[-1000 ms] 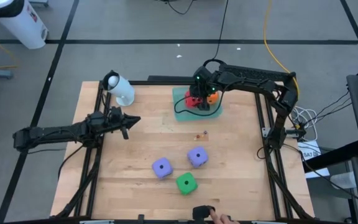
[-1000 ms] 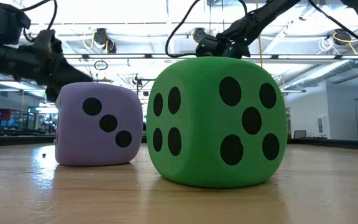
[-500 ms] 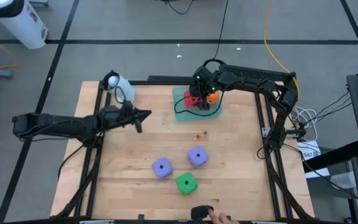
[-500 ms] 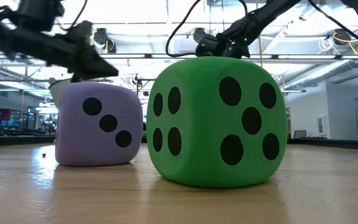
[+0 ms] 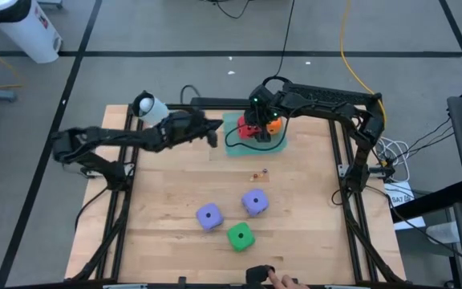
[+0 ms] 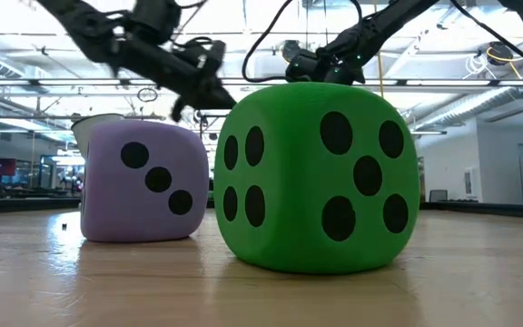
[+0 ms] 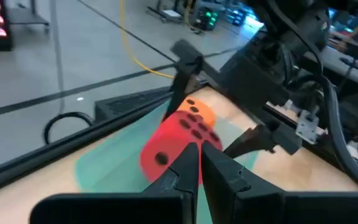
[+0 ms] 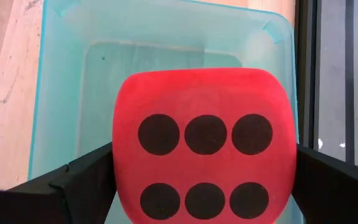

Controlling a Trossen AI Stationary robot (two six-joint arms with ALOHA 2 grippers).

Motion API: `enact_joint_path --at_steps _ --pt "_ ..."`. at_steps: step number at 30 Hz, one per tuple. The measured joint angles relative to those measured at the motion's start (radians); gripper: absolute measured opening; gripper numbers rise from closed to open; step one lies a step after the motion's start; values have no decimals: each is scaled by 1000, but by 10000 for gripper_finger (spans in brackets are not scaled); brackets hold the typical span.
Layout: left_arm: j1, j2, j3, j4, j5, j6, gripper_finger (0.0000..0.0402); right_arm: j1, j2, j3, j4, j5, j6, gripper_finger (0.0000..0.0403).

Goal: Pick & Place Dice
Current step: Put the big red dice into the transparent blue bin

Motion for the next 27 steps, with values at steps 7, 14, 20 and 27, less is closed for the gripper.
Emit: enact_joint_path --at_steps 7,14,20,27 --pt "74 213 172 -1 236 65 26 -1 0 0 -2 -1 2 400" --pt "105 368 306 0 360 -33 26 -1 0 0 14 1 25 400" --pt "105 418 359 -8 403 -70 26 -1 0 0 42 1 45 400" --pt "114 469 406 -122 376 -86 26 1 1 -1 46 3 46 400"
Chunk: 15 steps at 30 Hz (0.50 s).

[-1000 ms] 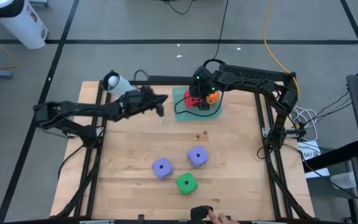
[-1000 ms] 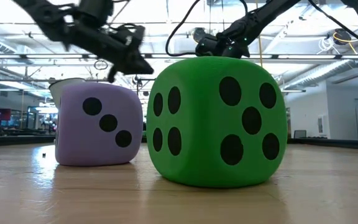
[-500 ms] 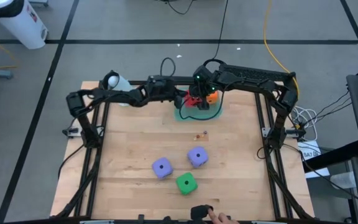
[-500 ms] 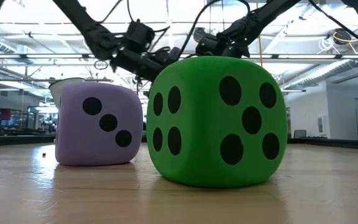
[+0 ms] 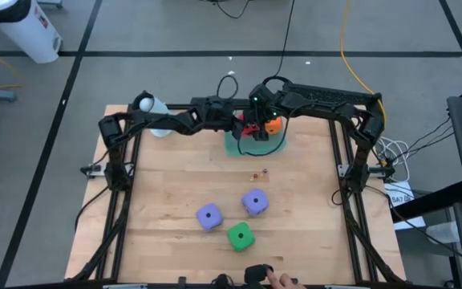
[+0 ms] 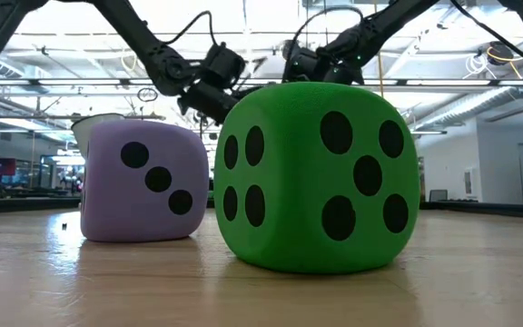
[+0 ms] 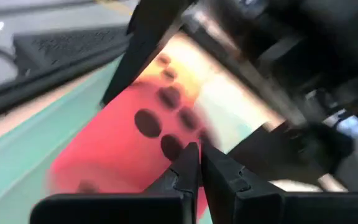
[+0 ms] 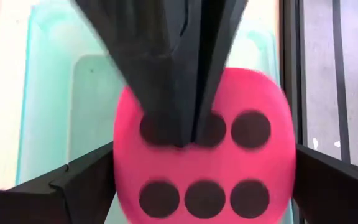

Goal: Pick & Place Dice
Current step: Put the big red dice into the transparent blue bin

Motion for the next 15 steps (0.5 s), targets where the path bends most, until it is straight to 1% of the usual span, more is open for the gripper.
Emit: enact_joint_path --at_steps 6,15 --pt "24 56 15 -1 7 -22 26 1 0 0 19 -5 -13 400" --pt "31 48 15 14 7 -18 26 -6 0 0 26 -54 -14 400"
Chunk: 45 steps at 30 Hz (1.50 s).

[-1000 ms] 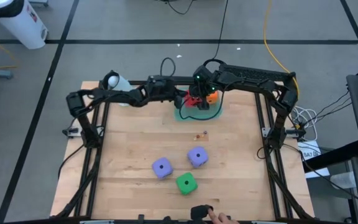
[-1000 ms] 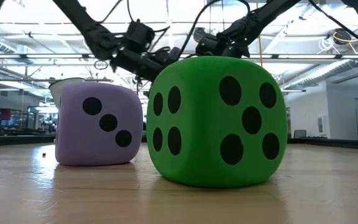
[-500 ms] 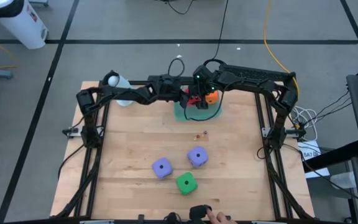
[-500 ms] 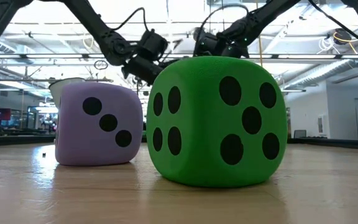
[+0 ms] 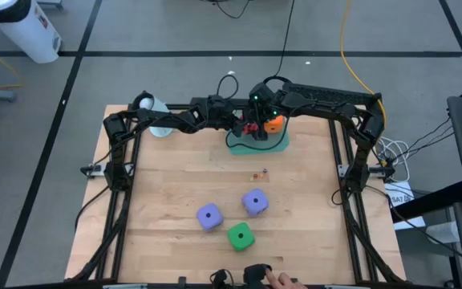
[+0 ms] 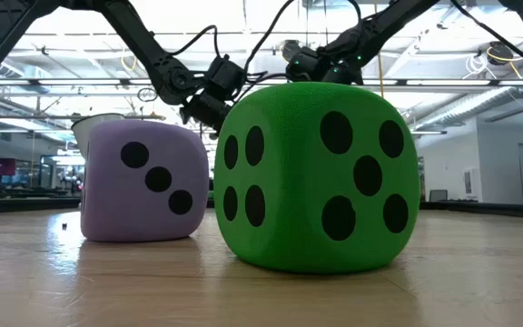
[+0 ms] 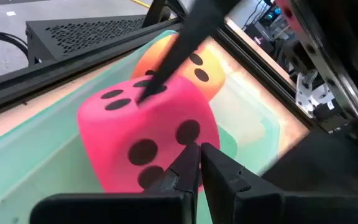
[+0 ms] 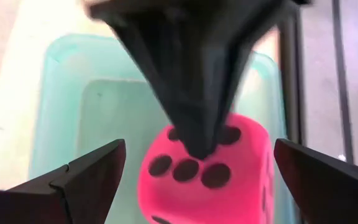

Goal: Pick & Place Dice
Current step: Put the big red dice into the transparent blue bin

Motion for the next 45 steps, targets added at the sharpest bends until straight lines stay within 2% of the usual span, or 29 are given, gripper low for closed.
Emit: enact_joint_path --at_steps 6,11,14,19,23,26,30,33,37,40,45 --pt "2 0 0 -1 4 0 26 1 0 0 -10 -4 10 400" --pt "-9 -24 0 25 55 74 26 -1 0 0 -87 -7 -39 400" --pt "-20 -52 3 29 55 97 26 -1 0 -13 -72 -8 -46 400" --pt "-28 -55 83 -153 56 163 6 -1 0 -18 -54 -58 -47 400" --pt "-41 -56 100 -187 -1 186 10 -1 0 -18 -3 -48 -43 400" --pt "-42 -83 98 -218 -5 219 4 1 -11 -19 29 13 -9 399" --pt "-40 -166 98 -308 -34 275 6 3 -64 -19 27 136 21 398" --pt "-51 -262 78 -365 -77 324 3 2 -111 -20 -3 165 49 398" --pt "-73 -419 28 -445 -112 393 4 -1 -182 -20 -48 150 76 394" --pt "-105 -527 -52 -454 -130 413 2 -1 -219 -26 -94 83 85 378" --pt "-143 -613 -189 -415 -159 373 2 0 -249 -78 -101 -2 96 297"
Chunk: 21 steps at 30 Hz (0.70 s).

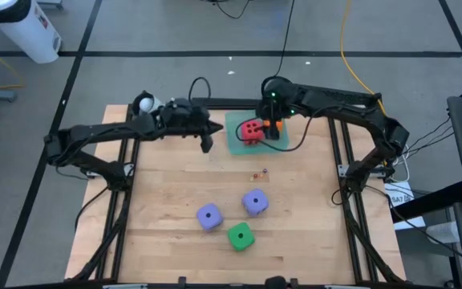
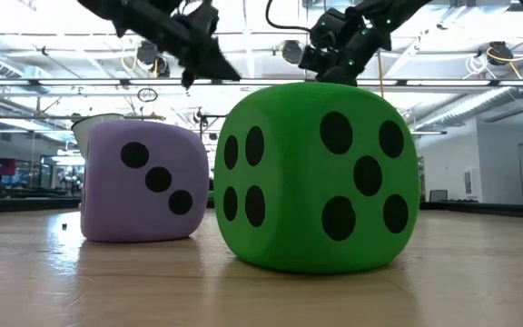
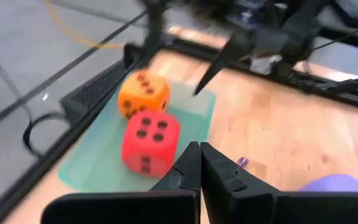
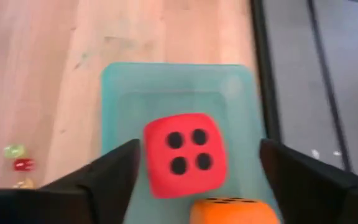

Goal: Pick & Place Dice
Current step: Put the big red dice into the transparent blue bin

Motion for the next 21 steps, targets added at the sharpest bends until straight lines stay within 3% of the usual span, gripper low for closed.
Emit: enact_joint_path --at_steps 6,11,21 --pt "-1 64 -63 -8 -23 -90 2 2 1 -69 3 -7 15 139" --pt "-1 133 -63 23 -17 -119 5 13 1 -119 1 -110 7 15" --pt "4 305 -43 207 -22 -127 3 40 17 -216 98 -103 -21 5"
